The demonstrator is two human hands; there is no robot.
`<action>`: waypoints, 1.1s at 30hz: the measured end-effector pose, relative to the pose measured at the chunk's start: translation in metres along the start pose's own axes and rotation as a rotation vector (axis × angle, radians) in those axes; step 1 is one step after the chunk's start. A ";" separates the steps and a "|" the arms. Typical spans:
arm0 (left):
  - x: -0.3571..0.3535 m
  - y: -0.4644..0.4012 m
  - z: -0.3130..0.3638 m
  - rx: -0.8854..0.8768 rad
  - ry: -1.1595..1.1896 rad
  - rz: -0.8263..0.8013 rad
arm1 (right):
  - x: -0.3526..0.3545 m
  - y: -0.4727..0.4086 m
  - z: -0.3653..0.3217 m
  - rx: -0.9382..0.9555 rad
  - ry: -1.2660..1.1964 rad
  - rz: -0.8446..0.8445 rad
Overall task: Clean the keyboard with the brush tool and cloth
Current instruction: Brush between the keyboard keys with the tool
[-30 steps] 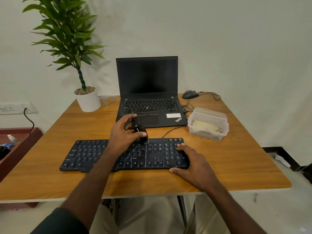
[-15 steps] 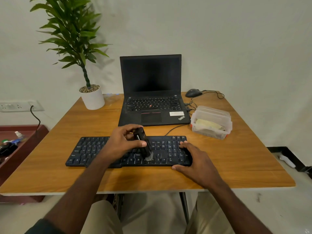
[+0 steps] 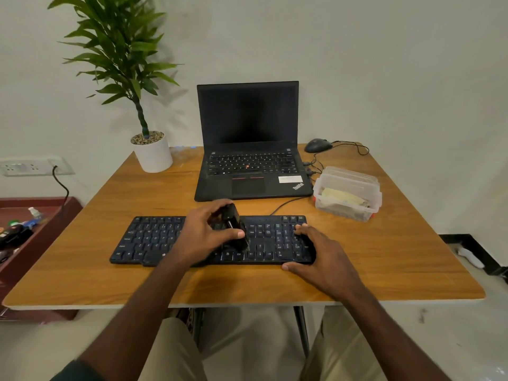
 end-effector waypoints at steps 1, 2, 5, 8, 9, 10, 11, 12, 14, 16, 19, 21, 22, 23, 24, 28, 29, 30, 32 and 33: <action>-0.001 0.007 0.003 -0.017 -0.002 -0.006 | 0.000 0.000 -0.001 0.005 -0.003 0.004; -0.001 0.013 0.004 -0.026 0.002 -0.016 | 0.001 0.000 -0.001 0.010 -0.002 0.008; 0.006 0.023 0.008 0.002 0.072 -0.044 | 0.000 0.001 -0.003 0.016 0.003 0.010; 0.014 0.028 0.004 0.070 0.242 0.051 | 0.000 0.002 -0.004 0.009 0.007 0.005; 0.014 0.028 0.003 0.086 0.280 0.096 | 0.001 0.002 -0.004 0.009 0.006 0.004; 0.012 0.028 0.001 0.097 0.285 0.126 | 0.001 0.002 -0.004 0.011 0.005 0.006; 0.010 0.027 0.000 0.100 0.269 0.128 | 0.000 0.002 -0.005 0.013 0.005 0.007; 0.007 0.026 -0.001 0.097 0.251 0.108 | 0.000 0.002 -0.005 0.015 0.003 0.006; 0.007 0.024 -0.002 0.111 0.241 0.056 | 0.000 0.003 -0.005 0.016 -0.008 0.000; 0.010 0.019 0.003 0.133 0.311 0.046 | 0.001 0.002 -0.004 0.012 -0.020 0.002; 0.004 0.001 0.012 0.132 0.351 0.153 | 0.002 0.002 -0.006 0.014 -0.023 0.001; -0.011 -0.016 0.016 0.097 0.253 0.207 | 0.001 0.002 -0.006 0.015 -0.028 0.000; -0.019 -0.024 0.018 0.072 0.186 0.213 | 0.000 0.002 -0.006 0.015 -0.029 -0.001; -0.028 -0.032 0.020 0.047 0.125 0.205 | 0.000 0.002 -0.005 0.011 -0.028 -0.001; -0.036 -0.039 0.023 0.024 0.079 0.185 | -0.001 0.003 -0.005 0.007 -0.027 -0.001; -0.052 -0.050 0.025 -0.034 -0.001 0.079 | -0.001 0.001 -0.003 0.010 -0.022 -0.001; -0.053 -0.051 0.025 -0.047 -0.010 0.052 | -0.001 0.000 -0.002 0.016 -0.024 0.001; -0.054 -0.049 0.026 -0.058 -0.017 0.023 | -0.001 0.000 -0.001 0.020 -0.027 0.002; -0.054 -0.045 0.027 -0.079 -0.036 -0.029 | -0.002 -0.001 0.000 0.018 -0.033 -0.001; -0.055 -0.041 0.028 -0.086 -0.039 -0.051 | -0.003 -0.001 0.001 0.017 -0.033 -0.003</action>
Point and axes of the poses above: each hand's wrist, its own y-axis away from the middle knuckle, its own x-axis out of the back of the hand, z = x × y, the point moved 2 cm from there along -y, towards the middle knuckle, and after that the axes turned 1 degree about -z, right-handed, at the moved point
